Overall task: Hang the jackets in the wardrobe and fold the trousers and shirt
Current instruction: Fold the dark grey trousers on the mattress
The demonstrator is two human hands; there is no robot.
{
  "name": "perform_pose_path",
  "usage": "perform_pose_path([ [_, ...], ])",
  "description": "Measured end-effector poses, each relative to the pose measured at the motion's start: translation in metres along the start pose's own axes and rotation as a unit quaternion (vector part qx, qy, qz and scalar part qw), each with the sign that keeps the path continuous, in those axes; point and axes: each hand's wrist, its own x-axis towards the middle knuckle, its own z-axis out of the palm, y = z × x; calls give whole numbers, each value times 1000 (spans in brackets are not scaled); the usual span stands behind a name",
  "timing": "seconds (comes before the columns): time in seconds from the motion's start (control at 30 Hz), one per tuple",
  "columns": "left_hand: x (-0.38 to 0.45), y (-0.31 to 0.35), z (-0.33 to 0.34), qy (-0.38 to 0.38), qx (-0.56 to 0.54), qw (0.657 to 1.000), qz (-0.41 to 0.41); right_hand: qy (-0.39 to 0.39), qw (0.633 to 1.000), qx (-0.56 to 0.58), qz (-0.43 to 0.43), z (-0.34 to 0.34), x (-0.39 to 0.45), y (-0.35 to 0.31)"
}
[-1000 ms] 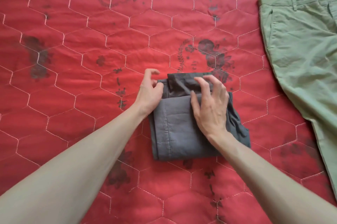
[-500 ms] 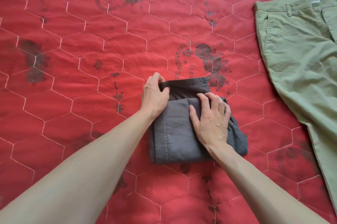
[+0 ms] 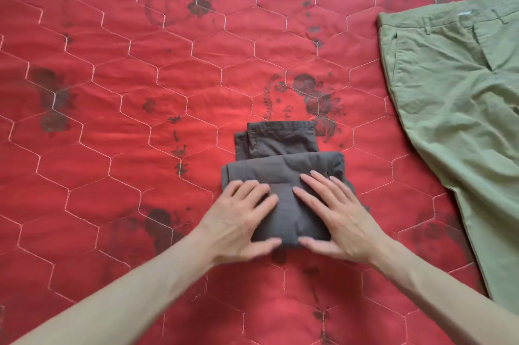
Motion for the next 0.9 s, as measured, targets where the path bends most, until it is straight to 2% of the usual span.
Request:
perform_pose_path([
  [0.07, -17, 10, 10, -92, 32, 995, -10, -51, 998, -26, -21, 5, -14, -1],
  [0.1, -22, 15, 13, -112, 43, 993, -16, -59, 997, -34, -26, 6, -17, -1],
  [0.23, -21, 37, 14, -142, 74, 985, -59, -59, 997, -52, -3, 1, -16, -9],
  [0.3, -16, 45, 7, -141, 91, 983, -77, -49, 997, -63, 13, -2, -15, -18],
  [0.37, -14, 49, -1, -110, 64, 988, -87, -38, 997, -64, 32, -8, -13, -27],
  [0.47, -16, 44, -21, -41, -123, 983, -133, 34, 997, -5, 63, -24, -15, -32],
  [0.57, -23, 32, -47, 16, -320, 918, -234, 159, 975, 101, 115, -45, -21, -32],
  [0.67, -27, 16, -55, 125, -462, 816, -325, 242, 947, 149, 149, -57, -24, -28],
  [0.77, -21, 3, -50, 200, -559, 707, -384, 266, 882, 279, 270, -62, -14, -18],
  [0.83, -16, -3, -43, 233, -585, 647, -430, 250, 841, 363, 313, -60, 1, -11],
  [0.87, -13, -4, -38, 238, -581, 635, -449, 230, 824, 403, 325, -57, 10, -9],
  [0.9, -10, -4, -34, 235, -568, 641, -460, 211, 806, 439, 335, -53, 19, -8],
])
